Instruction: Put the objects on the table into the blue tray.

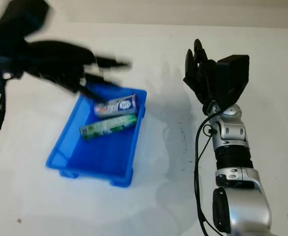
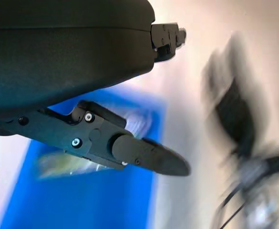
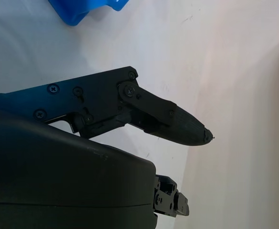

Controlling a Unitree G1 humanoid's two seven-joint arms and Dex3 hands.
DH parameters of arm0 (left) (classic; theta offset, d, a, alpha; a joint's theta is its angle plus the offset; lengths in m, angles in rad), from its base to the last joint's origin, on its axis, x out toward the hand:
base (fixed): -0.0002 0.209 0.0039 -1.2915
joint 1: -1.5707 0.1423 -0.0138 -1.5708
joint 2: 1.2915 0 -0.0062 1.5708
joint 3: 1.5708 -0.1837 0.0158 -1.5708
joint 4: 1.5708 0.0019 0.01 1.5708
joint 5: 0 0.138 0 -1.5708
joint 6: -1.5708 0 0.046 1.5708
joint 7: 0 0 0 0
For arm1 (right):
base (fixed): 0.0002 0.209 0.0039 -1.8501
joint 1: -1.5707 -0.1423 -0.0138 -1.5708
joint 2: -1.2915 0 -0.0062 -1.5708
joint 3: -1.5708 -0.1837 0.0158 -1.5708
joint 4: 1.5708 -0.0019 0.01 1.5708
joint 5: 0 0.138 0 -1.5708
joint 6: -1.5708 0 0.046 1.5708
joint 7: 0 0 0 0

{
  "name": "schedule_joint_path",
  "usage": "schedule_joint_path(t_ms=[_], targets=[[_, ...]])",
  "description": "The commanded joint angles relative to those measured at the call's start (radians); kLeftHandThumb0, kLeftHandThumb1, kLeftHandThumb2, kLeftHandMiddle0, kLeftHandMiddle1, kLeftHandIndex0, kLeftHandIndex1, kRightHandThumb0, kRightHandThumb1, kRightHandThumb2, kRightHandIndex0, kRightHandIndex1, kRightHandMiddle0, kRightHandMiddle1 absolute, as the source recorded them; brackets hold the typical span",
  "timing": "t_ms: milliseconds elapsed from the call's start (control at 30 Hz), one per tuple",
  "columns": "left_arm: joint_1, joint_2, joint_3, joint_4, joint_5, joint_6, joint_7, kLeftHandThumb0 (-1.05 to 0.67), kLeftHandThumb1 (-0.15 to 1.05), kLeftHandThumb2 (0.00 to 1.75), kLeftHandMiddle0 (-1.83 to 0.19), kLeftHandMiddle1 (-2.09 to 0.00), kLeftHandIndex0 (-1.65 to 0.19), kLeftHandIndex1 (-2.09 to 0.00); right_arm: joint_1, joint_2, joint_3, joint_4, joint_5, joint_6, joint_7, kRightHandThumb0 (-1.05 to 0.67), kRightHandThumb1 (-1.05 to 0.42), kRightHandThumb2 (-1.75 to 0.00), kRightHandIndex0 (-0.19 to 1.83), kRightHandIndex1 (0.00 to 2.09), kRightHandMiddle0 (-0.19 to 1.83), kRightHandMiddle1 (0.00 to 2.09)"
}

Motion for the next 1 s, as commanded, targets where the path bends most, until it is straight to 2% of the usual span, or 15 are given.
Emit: schedule_joint_path(t_ms=[0,200,267,333,433,500,600,733,967], targets=[[0.060,-0.054,0.090,0.018,-0.026,-0.029,0.116,-0.68,1.05,0.48,-0.10,-0.09,-0.07,-0.13,-0.024,0.003,-0.006,0.000,0.002,-0.024,-0.004,-0.58,-1.05,-0.83,-0.19,0.00,-0.19,0.00],[0.133,-0.165,0.219,0.081,-0.015,-0.219,0.463,-0.67,1.05,0.48,-0.25,-0.12,-0.20,-0.20,-0.049,0.009,-0.023,0.014,0.024,-0.044,-0.008,-0.60,-1.05,-0.82,-0.19,0.00,-0.19,0.00],[0.142,-0.195,0.252,0.118,-0.029,-0.288,0.538,-0.66,1.05,0.47,-0.27,-0.13,-0.22,-0.22,-0.054,0.013,-0.030,0.012,0.037,-0.047,-0.009,-0.60,-1.05,-0.83,-0.19,0.00,-0.19,0.00],[0.143,-0.213,0.280,0.167,-0.046,-0.345,0.582,-0.67,1.05,0.48,-0.22,-0.09,-0.17,-0.19,-0.059,0.016,-0.038,0.011,0.051,-0.048,-0.003,-0.61,-1.05,-0.83,-0.19,0.00,-0.19,0.00],[0.149,-0.209,0.301,0.286,-0.044,-0.460,0.612,-0.70,1.05,0.54,-0.05,-0.03,-0.03,-0.10,-0.062,0.020,-0.043,0.003,0.063,-0.057,0.003,-0.63,-1.05,-0.84,-0.19,0.00,-0.19,0.00],[0.162,-0.184,0.286,0.348,-0.018,-0.495,0.610,-0.71,1.05,0.59,0.03,-0.02,0.04,-0.06,-0.062,0.019,-0.042,-0.003,0.066,-0.063,0.010,-0.65,-1.05,-0.84,-0.19,0.00,-0.19,0.00],[0.174,-0.161,0.279,0.435,-0.003,-0.518,0.600,-0.70,1.05,0.61,0.13,-0.01,0.13,-0.03,-0.060,0.014,-0.042,-0.016,0.071,-0.070,0.027,-0.69,-1.05,-0.83,-0.19,0.00,-0.19,0.00],[0.174,-0.151,0.275,0.528,0.002,-0.531,0.595,-0.75,1.05,0.60,0.13,-0.04,0.12,-0.04,-0.054,0.017,-0.050,-0.038,0.078,-0.075,0.025,-0.71,-1.05,-0.82,-0.19,0.00,-0.19,0.00],[0.190,-0.180,0.305,0.573,-0.069,-0.535,0.573,-0.71,1.05,0.62,0.19,0.00,0.18,-0.02,-0.033,0.017,-0.050,-0.057,0.085,-0.073,0.034,-0.70,-1.05,-0.83,-0.19,0.00,-0.19,0.00]])
